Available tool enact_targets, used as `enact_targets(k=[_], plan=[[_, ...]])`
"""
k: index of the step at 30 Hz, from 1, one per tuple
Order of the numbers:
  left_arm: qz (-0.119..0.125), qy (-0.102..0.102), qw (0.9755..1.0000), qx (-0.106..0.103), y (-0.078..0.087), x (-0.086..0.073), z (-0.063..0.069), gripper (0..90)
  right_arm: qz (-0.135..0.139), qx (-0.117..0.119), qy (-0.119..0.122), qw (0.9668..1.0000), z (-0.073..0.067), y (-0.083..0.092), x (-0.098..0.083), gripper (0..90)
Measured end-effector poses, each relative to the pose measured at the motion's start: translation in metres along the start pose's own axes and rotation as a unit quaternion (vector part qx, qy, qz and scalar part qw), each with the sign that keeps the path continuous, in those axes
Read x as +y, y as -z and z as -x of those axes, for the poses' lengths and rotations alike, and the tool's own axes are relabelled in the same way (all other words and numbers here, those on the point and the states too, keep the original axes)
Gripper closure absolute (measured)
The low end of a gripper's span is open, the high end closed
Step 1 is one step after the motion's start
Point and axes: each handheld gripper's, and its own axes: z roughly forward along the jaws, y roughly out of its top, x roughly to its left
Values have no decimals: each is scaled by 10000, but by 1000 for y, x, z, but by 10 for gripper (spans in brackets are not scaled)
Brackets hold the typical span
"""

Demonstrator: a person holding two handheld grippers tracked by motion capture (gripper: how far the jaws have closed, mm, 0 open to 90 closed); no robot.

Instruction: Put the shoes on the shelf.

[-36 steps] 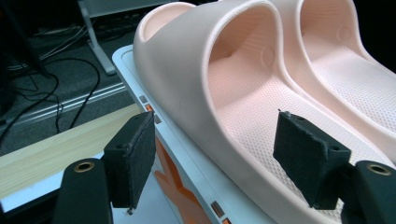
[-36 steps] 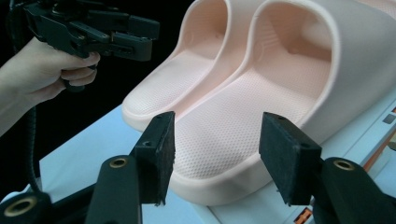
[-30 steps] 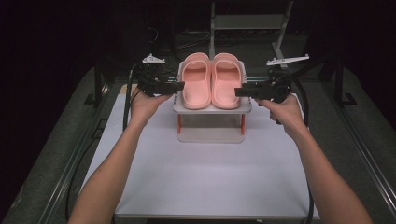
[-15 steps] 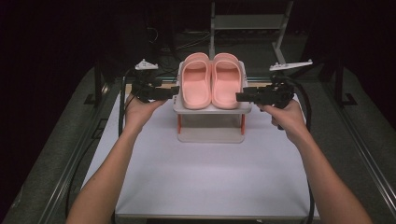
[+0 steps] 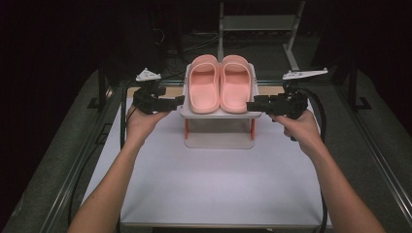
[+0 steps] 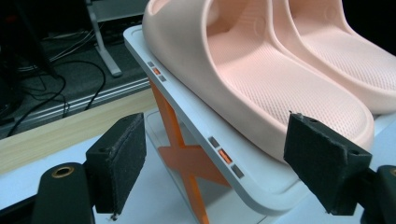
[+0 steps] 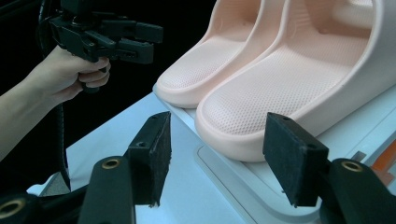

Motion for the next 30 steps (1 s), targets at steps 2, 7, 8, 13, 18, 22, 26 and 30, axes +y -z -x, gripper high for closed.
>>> enact_targets(k=[2, 7, 8, 13, 18, 22, 26, 30], plan=[[22, -10, 10000, 2, 0, -1, 1, 194, 6, 12, 3, 10000, -1, 0, 0, 411], [57, -40, 10000, -10, 3, -5, 4, 191, 40, 32, 21, 10000, -3, 3, -5, 411], [69, -44, 10000, -22, 4, -6, 4, 191, 44, 24, 22, 10000, -3, 3, -6, 410], [69, -48, 10000, -42, 5, -10, 4, 187, 24, -19, -26, 10000, -1, 5, -14, 398], [111, -12, 9999, -43, 7, -12, 5, 184, 16, -11, -56, 10000, 1, 7, -19, 395], [108, 37, 9999, -45, 7, -16, 4, 170, 30, -13, -90, 10000, 3, 7, -25, 377], [156, 97, 9998, -24, 7, -20, 4, 168, 48, -31, -93, 9999, 2, 8, -29, 358], [192, 135, 9997, -22, 8, -24, 4, 157, 45, -21, -128, 9999, 3, 7, -35, 336]])
